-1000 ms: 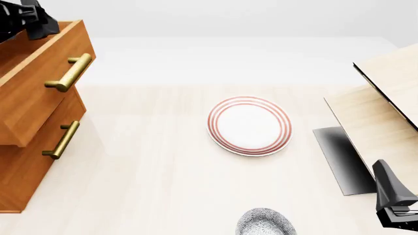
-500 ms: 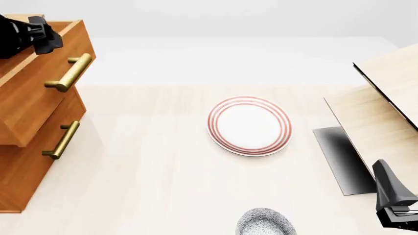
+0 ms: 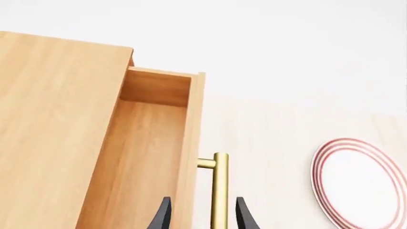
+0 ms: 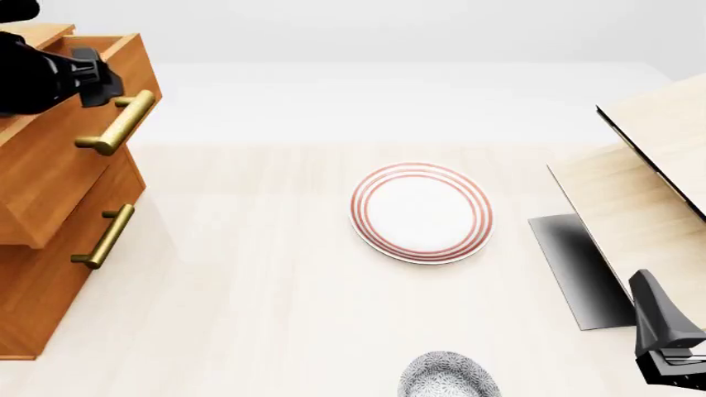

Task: Open the top drawer of the cabinet and put the bowl in it.

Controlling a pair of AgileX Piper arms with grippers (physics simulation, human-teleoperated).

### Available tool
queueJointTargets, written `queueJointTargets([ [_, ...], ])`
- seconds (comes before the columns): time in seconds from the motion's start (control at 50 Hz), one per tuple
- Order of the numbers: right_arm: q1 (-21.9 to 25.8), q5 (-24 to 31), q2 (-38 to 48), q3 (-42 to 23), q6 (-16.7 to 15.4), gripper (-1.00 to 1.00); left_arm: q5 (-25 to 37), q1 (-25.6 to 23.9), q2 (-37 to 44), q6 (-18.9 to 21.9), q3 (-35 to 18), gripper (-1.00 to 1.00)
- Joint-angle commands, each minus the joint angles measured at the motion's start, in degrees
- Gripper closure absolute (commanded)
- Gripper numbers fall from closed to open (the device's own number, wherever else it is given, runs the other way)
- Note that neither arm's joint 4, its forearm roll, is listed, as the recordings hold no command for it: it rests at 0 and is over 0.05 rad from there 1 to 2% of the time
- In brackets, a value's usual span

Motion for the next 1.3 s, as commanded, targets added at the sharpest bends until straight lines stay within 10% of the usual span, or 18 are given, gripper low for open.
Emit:
queueJointTargets([
  [0.02,0.0,0.02,-0.08,0.04,0.01,-1.0,-1.08,-0.86,0.78,0.08,0.87,-1.0],
  [1.3,0.0,0.02,-0.08,0.04,0.01,-1.0,-0.35,-8.77,1.84,0.77,0.19,-1.0],
])
